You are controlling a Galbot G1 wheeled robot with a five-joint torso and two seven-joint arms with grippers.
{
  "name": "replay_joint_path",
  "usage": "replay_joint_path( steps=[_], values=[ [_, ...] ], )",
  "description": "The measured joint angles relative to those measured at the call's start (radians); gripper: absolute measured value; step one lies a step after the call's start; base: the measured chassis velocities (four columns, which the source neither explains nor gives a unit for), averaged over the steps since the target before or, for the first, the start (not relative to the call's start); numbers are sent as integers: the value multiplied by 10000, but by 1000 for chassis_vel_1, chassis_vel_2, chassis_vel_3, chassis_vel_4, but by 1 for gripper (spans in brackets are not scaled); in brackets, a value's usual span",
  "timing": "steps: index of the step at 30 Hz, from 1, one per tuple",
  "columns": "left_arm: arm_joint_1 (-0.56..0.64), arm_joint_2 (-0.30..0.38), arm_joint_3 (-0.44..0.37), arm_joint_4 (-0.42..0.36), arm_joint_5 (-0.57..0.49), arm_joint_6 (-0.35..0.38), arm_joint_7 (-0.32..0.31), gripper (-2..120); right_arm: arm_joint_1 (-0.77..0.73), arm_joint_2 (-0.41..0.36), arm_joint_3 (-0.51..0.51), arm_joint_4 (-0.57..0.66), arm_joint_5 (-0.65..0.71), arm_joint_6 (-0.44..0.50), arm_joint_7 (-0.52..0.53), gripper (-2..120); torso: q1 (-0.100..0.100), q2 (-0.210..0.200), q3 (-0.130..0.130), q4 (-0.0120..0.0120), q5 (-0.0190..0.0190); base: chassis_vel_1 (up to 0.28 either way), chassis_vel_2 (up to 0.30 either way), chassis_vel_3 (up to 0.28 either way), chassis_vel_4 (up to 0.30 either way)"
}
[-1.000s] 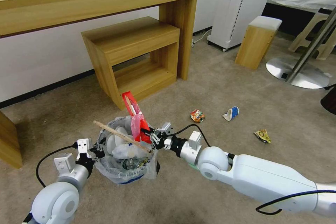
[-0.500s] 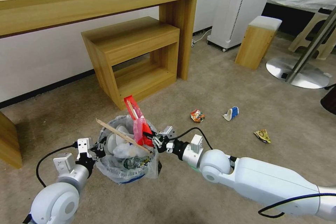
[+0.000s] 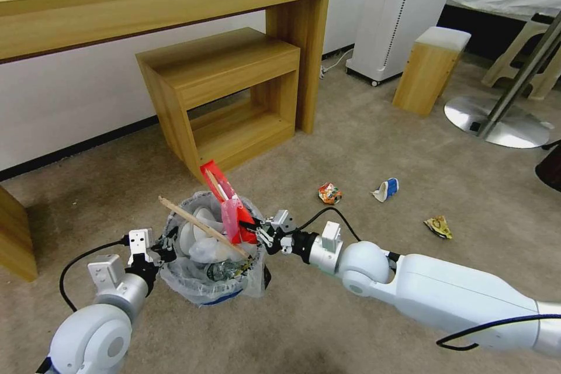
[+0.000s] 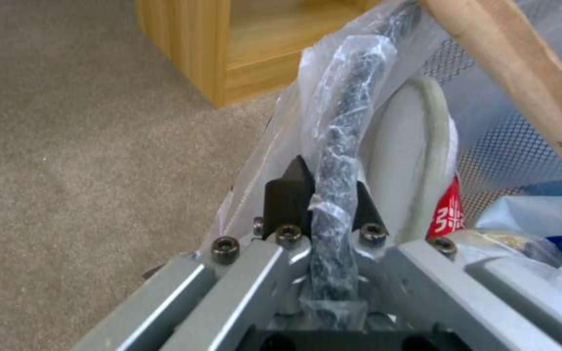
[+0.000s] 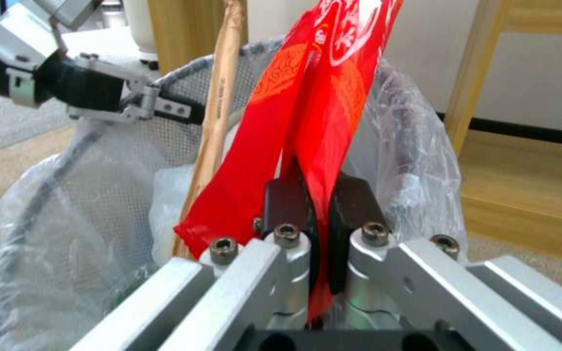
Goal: Pick up the trash bin and place the garbage on the floor into it.
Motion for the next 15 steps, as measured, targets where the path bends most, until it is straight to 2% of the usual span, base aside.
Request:
replay_joint_path(
  steps=[8,15],
  values=[
    [-14,-83,71,-1,34,1,0,0,91,-150,-87,-250,-320,203,-347,2,0,0,0,0,0,0,0,0,0],
    [74,-100,85,-277,80,10,3,0,562,60,-392,-667,-690,337,-396,2,0,0,0,1,0,0,0,0,0]
  ],
)
